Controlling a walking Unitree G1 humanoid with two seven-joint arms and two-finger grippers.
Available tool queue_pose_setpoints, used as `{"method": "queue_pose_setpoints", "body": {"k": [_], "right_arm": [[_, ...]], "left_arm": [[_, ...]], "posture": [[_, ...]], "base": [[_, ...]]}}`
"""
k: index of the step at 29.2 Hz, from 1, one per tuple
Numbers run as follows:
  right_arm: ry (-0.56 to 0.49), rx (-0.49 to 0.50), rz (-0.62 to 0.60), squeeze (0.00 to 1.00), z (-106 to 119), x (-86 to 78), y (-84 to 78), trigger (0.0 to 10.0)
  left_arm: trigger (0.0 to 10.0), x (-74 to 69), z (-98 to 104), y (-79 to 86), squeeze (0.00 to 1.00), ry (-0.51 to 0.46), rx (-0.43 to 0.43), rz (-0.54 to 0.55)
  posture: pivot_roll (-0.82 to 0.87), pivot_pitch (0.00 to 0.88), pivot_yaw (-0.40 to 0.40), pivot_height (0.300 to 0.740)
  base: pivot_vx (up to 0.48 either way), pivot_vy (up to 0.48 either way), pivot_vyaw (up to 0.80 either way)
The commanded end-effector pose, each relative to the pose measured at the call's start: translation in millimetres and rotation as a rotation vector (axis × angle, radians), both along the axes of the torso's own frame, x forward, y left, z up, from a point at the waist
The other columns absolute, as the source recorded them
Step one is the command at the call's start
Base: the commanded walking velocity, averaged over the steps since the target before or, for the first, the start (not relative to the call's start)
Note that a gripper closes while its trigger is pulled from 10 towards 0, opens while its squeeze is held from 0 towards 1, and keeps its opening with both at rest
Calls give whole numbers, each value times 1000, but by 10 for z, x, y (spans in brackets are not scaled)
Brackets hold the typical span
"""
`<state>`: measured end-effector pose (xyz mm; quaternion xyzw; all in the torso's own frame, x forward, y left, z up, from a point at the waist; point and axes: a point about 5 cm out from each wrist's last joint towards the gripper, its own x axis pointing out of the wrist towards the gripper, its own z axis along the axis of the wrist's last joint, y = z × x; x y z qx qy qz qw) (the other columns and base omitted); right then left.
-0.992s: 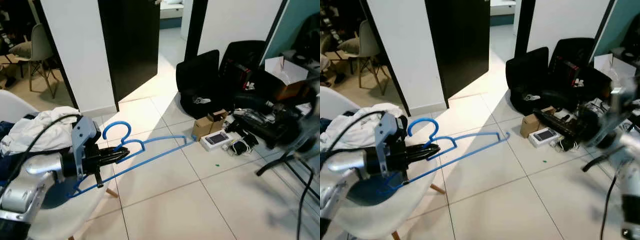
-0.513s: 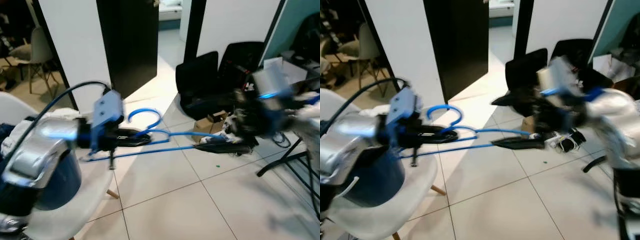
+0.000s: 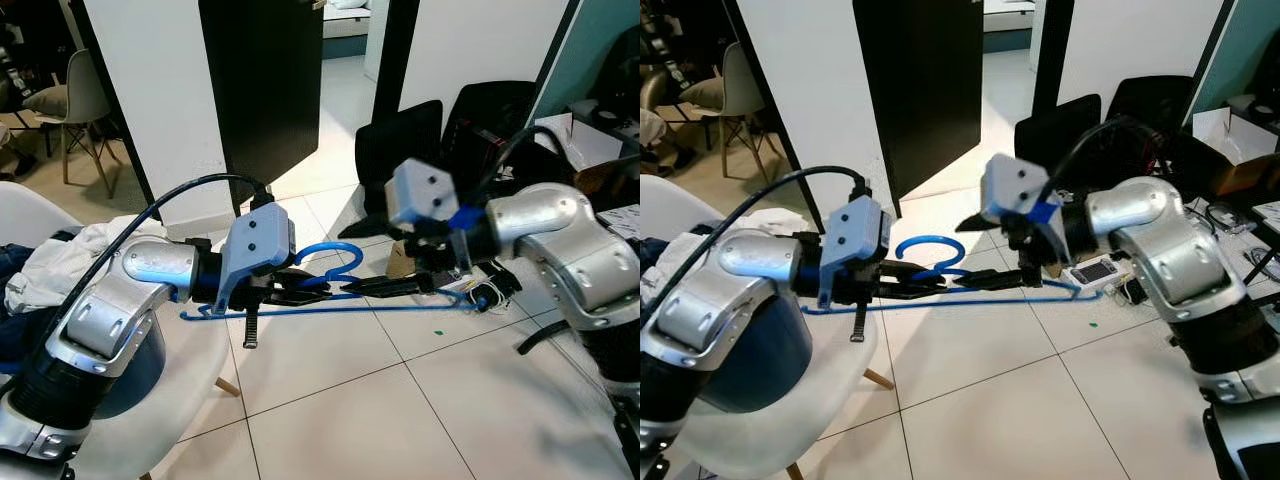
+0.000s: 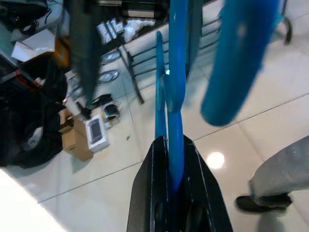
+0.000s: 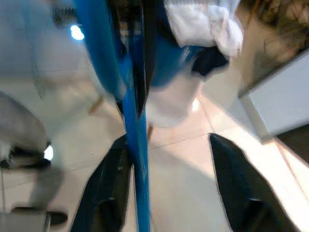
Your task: Hang hanger
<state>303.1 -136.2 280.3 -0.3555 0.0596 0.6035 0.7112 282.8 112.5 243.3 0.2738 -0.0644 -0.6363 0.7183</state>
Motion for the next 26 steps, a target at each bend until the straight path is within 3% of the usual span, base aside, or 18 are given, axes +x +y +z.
{"method": "queue_pose_setpoints", "body": {"k": [1, 5, 13, 17, 18, 21, 22, 23, 24, 26], "right_arm": [[-9, -55, -66, 0, -9, 54, -72, 0], [5, -133, -110, 0, -52, 68, -124, 0], [-7, -153, -130, 0, -63, 80, -123, 0], [-42, -119, -151, 0, -33, 126, -95, 863], [-50, -109, -150, 0, -24, 133, -84, 2235], [-52, -52, -118, 0, 13, 118, -24, 2549], [-67, -17, -102, 0, 40, 110, 7, 10000], [-66, 30, -89, 0, 71, 105, 35, 10000], [-54, 50, -62, 1000, 87, 75, 46, 10000], [-45, 58, -45, 1000, 94, 55, 49, 10000]], "left_arm": [[10000, -20, -10, -38, 0, -27, 29, -24], [10000, 94, 90, -38, 0, -199, 82, 56], [10000, 136, 221, -75, 0, -317, 97, 73], [10000, 115, 281, -119, 0, -345, 86, 53], [10000, 114, 286, -129, 0, -352, 85, 50], [10000, 119, 289, -146, 0, -367, 83, 43], [10000, 122, 288, -151, 0, -372, 83, 41], [10000, 127, 286, -154, 0, -379, 83, 40], [10000, 127, 290, -158, 0, -383, 80, 38], [10000, 126, 293, -161, 0, -386, 78, 36]], "posture": [[-4, 0, 12, 740], [-4, 0, 16, 740], [0, 0, 23, 740], [4, 0, 30, 740], [4, 0, 30, 740], [5, 0, 33, 740], [5, 0, 33, 740], [5, 0, 34, 740], [5, 0, 34, 740], [5, 0, 34, 740]], "base": [[0, 0, 0], [0, 0, 0], [0, 0, 0], [0, 0, 0], [0, 0, 0], [0, 0, 0], [0, 0, 0], [0, 0, 0], [0, 0, 0], [0, 0, 0]]}}
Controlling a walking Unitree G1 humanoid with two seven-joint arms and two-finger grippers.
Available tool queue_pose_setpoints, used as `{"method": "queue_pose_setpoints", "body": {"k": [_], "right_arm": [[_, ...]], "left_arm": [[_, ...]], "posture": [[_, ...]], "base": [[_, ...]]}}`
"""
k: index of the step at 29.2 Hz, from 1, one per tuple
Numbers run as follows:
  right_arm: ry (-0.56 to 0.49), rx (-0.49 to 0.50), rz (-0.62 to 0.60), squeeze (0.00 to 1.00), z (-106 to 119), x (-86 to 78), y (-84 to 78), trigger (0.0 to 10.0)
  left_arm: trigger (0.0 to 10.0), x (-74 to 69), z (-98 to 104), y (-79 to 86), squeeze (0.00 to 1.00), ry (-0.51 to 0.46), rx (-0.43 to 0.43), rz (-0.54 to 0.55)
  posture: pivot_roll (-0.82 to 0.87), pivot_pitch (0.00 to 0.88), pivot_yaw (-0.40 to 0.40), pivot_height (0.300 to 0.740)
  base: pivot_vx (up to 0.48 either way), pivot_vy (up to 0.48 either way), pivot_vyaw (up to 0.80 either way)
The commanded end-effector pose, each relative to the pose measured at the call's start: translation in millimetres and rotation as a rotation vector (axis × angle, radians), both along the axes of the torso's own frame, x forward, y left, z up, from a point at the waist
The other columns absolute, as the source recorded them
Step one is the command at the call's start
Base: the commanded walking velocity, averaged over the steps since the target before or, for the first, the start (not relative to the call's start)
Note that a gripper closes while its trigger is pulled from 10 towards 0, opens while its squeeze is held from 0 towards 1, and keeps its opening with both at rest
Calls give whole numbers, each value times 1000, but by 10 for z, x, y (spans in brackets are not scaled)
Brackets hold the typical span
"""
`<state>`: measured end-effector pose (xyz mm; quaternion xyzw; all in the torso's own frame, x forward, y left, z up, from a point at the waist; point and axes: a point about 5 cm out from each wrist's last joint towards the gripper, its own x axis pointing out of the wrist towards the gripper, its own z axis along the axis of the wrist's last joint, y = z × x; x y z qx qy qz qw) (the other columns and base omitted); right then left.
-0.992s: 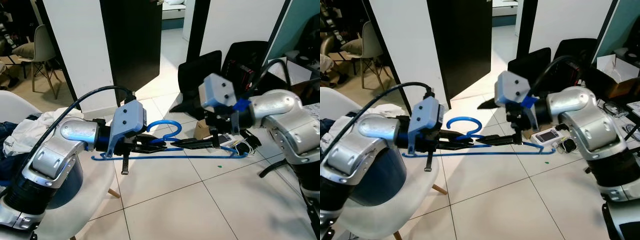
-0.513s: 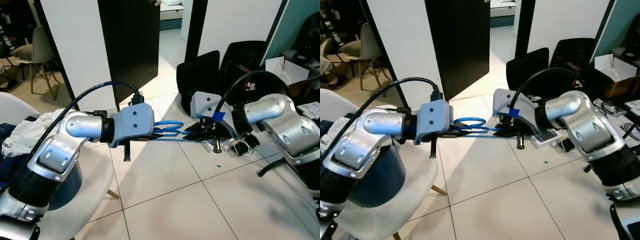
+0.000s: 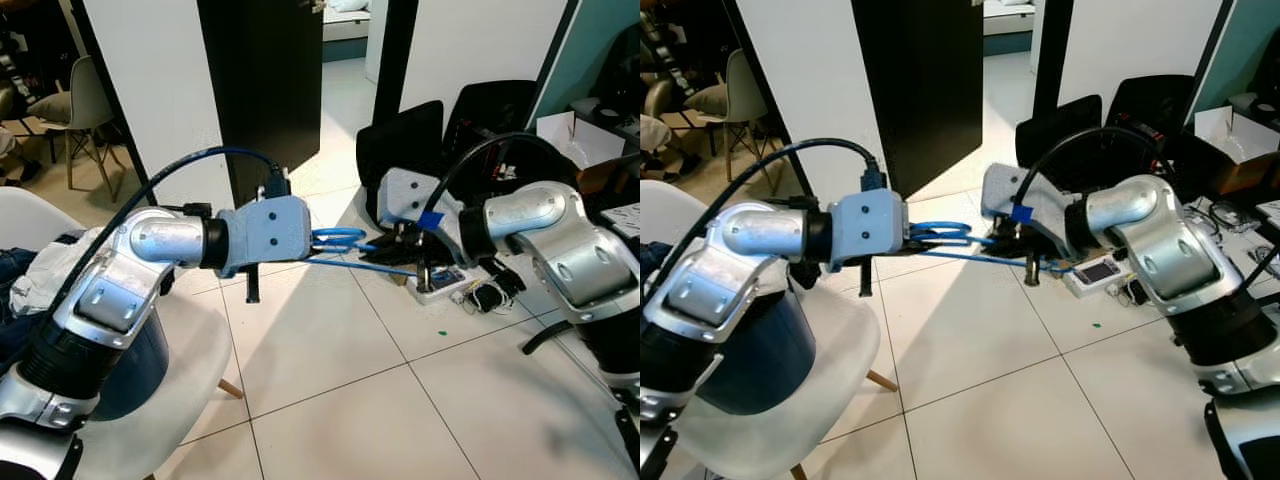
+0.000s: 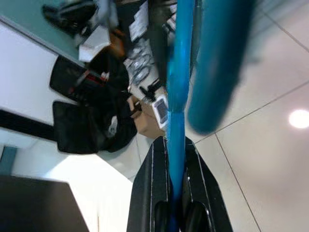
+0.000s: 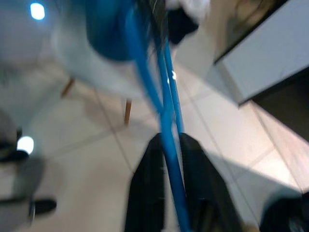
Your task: Hang hanger
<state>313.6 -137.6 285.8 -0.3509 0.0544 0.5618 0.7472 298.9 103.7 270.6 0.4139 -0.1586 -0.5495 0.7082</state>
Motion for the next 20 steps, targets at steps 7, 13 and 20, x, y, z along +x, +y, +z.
{"method": "queue_pose_setpoints", "body": {"k": [7, 13, 20], "right_arm": [[-39, 56, 71, 0, 73, -49, 89, 10000], [-16, 27, 95, 0, 21, -67, 114, 10000], [-31, -30, 11, 0, -52, 40, 77, 0]], "left_arm": [[10000, -40, 40, -94, 0, -25, -5, -53], [10000, -47, 66, -114, 0, -34, -18, -60], [10000, -50, 75, -111, 0, -41, -24, -65]], "posture": [[5, 0, 34, 740], [6, 0, 32, 740], [8, 0, 32, 740]], "base": [[0, 0, 0], [0, 0, 0], [0, 0, 0]]}}
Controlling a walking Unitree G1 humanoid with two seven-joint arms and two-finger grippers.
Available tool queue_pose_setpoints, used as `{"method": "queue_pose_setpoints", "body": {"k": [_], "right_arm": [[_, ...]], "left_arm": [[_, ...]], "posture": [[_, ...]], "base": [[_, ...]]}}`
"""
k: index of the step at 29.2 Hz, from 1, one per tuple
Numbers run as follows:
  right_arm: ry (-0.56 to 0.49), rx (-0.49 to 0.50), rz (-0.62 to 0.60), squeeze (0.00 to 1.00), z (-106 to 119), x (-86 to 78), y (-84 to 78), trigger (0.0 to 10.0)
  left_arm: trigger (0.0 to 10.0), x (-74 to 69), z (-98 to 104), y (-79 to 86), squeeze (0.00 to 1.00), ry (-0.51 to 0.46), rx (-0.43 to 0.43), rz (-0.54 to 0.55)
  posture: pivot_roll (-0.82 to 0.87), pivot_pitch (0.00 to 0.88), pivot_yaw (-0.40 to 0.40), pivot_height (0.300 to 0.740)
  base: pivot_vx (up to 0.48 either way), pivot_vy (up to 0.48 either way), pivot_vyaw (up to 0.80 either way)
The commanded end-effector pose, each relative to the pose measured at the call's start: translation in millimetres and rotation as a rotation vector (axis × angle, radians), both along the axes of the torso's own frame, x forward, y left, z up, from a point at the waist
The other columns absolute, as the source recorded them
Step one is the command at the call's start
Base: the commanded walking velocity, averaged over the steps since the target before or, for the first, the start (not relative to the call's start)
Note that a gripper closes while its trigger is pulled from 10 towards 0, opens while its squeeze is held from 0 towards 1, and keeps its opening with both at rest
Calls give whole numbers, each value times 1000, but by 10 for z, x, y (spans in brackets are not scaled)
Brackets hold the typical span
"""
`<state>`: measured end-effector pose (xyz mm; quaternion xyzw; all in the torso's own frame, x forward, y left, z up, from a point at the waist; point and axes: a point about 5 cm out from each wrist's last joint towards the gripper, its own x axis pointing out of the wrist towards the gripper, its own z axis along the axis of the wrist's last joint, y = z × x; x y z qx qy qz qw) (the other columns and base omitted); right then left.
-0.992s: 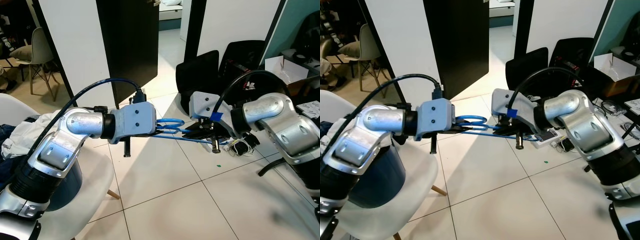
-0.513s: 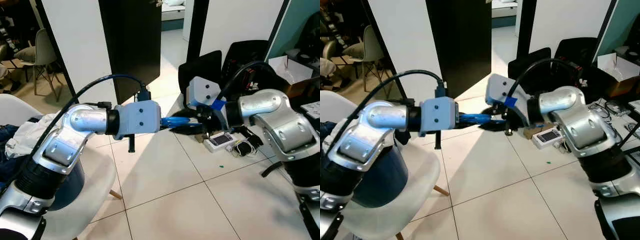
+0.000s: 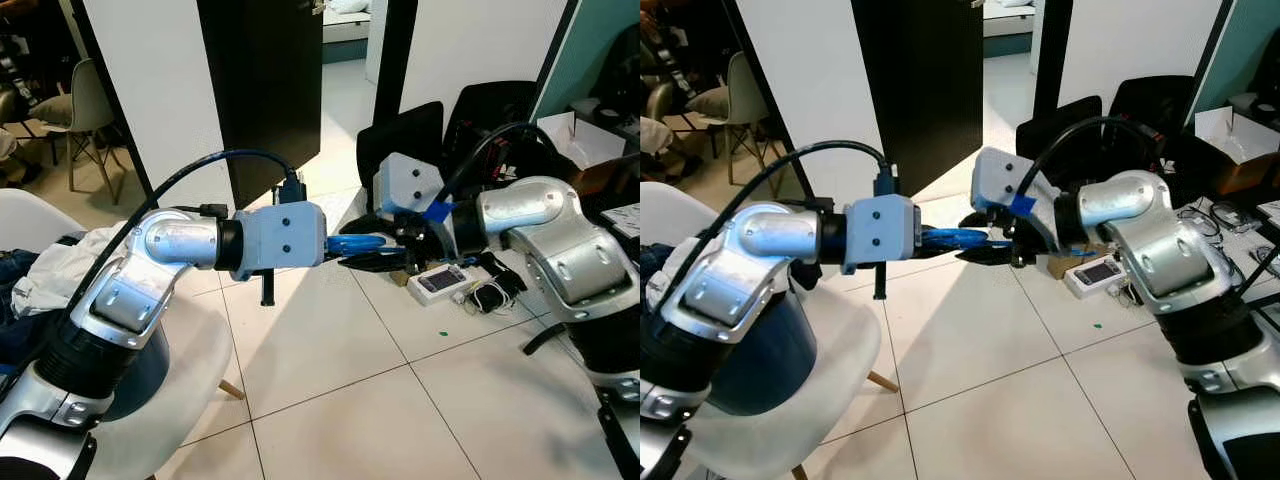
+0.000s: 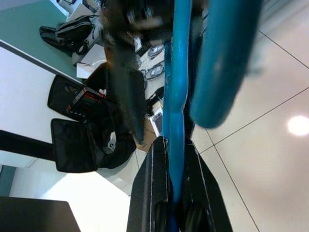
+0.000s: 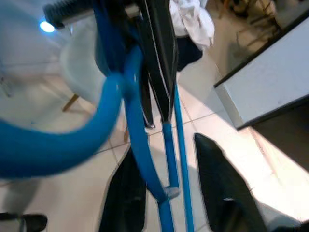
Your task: Hang hanger
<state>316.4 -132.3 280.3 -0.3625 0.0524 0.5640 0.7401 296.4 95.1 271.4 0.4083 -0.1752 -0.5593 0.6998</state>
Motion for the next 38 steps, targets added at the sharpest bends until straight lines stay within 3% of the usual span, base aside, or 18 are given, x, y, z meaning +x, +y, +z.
{"method": "queue_pose_setpoints", "body": {"k": [1, 17, 18, 19, 23, 30, 32, 33, 34, 38], "right_arm": [[-17, -9, -4, 0, -1, 16, 25, 0], [-45, -40, -32, 0, -11, 59, 2, 0], [-46, -39, -32, 0, -10, 60, 3, 0], [-48, -38, -32, 0, -12, 61, 5, 0], [-48, -36, -34, 0, -23, 63, 6, 0], [3, -32, -86, 0, -210, 55, -117, 0], [26, -64, -137, 0, -322, 57, -250, 0], [42, -116, -211, 0, -434, 77, -414, 0], [42, -116, -211, 0, -434, 77, -414, 0], [66, -190, -342, 0, -605, 119, -667, 0]], "left_arm": [[10000, -27, 67, -26, 0, -29, -9, -27], [10000, -74, 36, -66, 0, -21, -2, -55], [10000, -81, 11, -65, 59, 4, 4, -63], [10000, -89, -19, -56, 1000, 34, 15, -68], [10000, -80, -49, -29, 1000, 61, 25, -59], [10000, 104, 34, 293, 1000, -5, 37, 123], [10000, 118, 73, 405, 1000, -26, 41, 172], [10000, 130, 90, 511, 1000, -44, 51, 218], [10000, 130, 90, 511, 1000, -44, 51, 218], [10000, 179, 117, 684, 1000, -64, 46, 310]], "posture": [[8, 0, 32, 740], [8, 0, 29, 740], [7, 0, 29, 740], [8, 0, 30, 740], [11, 0, 27, 740], [24, 0, 17, 740], [27, 0, 13, 740], [26, 0, 11, 740], [26, 0, 11, 740], [25, 0, 8, 740]], "base": [[0, 0, 0], [0, 0, 0], [0, 0, 0], [0, 0, 0], [0, 0, 0], [0, 0, 0], [0, 0, 0], [0, 0, 0], [0, 0, 0], [0, 0, 0]]}}
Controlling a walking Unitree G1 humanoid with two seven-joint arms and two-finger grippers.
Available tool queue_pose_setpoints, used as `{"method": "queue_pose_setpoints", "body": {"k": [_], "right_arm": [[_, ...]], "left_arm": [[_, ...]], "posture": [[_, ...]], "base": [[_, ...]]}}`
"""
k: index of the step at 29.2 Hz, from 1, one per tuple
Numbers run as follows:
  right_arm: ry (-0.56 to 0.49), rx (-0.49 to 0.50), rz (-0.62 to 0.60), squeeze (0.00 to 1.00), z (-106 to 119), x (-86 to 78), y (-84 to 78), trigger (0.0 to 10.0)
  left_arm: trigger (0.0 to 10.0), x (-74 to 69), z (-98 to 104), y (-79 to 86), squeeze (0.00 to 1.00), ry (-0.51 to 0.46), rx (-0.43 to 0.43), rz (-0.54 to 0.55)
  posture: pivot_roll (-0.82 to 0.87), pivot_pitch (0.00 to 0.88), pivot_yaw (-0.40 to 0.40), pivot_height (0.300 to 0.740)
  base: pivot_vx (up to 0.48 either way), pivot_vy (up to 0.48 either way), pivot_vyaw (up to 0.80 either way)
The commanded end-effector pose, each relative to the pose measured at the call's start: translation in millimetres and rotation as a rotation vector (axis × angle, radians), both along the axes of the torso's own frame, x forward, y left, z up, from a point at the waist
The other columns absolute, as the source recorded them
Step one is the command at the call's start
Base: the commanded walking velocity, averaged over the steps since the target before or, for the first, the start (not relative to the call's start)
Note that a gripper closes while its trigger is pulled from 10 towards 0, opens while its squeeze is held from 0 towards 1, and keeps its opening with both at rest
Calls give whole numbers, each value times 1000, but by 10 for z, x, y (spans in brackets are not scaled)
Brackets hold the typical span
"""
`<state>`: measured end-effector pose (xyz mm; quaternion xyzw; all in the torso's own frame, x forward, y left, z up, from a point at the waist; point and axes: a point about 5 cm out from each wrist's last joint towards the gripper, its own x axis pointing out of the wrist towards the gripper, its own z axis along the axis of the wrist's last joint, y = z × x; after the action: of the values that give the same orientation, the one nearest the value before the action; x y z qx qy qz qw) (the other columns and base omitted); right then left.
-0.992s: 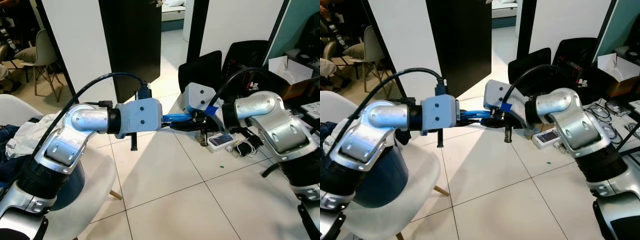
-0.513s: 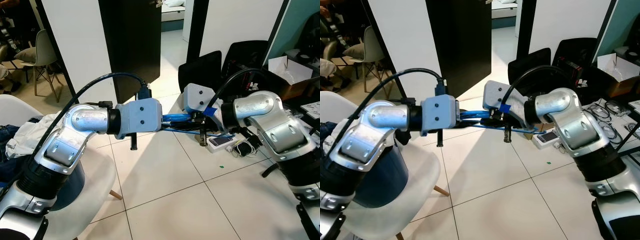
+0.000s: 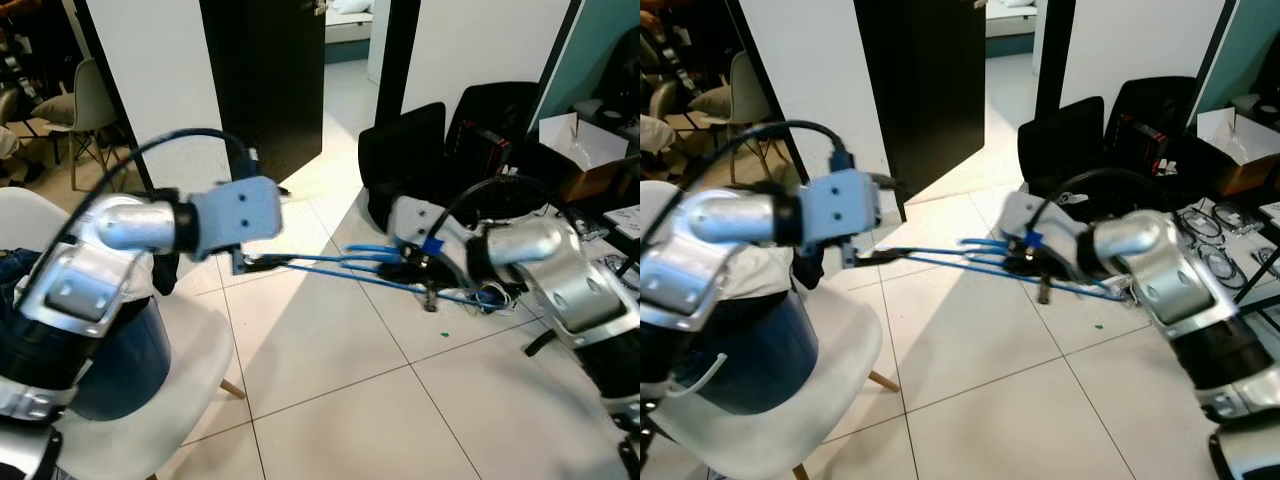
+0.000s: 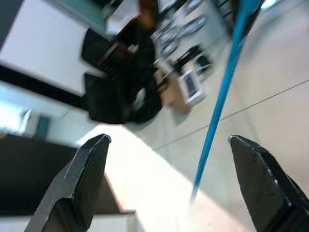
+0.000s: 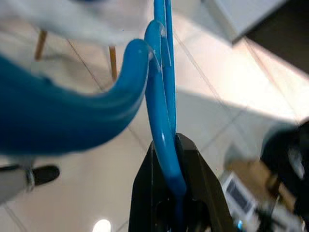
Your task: Hang hanger
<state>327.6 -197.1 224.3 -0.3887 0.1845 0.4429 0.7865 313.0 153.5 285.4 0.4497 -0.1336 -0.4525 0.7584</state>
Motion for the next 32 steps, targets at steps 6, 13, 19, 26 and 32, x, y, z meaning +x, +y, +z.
{"method": "queue_pose_setpoints", "body": {"k": [6, 13, 19, 26, 32], "right_arm": [[43, -51, -183, 0, -356, 3, -297, 0], [-19, 313, -549, 0, -629, 95, -380, 10000], [-106, 592, -639, 0, -713, 113, -208, 10000], [-138, 707, -725, 0, -895, 93, -191, 10000], [-172, 842, -760, 0, -944, 72, 99, 10000]], "left_arm": [[10000, 141, 55, 311, 1000, -110, -120, 241], [10000, 294, -344, 475, 0, -3, -730, 633], [10000, 59, -1317, 436, 0, 301, -961, 898], [10000, -133, -1520, 397, 0, 288, -1011, 987], [10000, -140, -1332, 341, 0, 128, -965, 953]], "posture": [[22, 0, 0, 740], [15, 1, -3, 740], [3, 19, -12, 740], [30, 27, -31, 740], [25, 23, -33, 740]], "base": [[0, 0, 0], [0, 0, 0], [0, 0, 267], [0, 0, 657], [217, 0, 82]]}}
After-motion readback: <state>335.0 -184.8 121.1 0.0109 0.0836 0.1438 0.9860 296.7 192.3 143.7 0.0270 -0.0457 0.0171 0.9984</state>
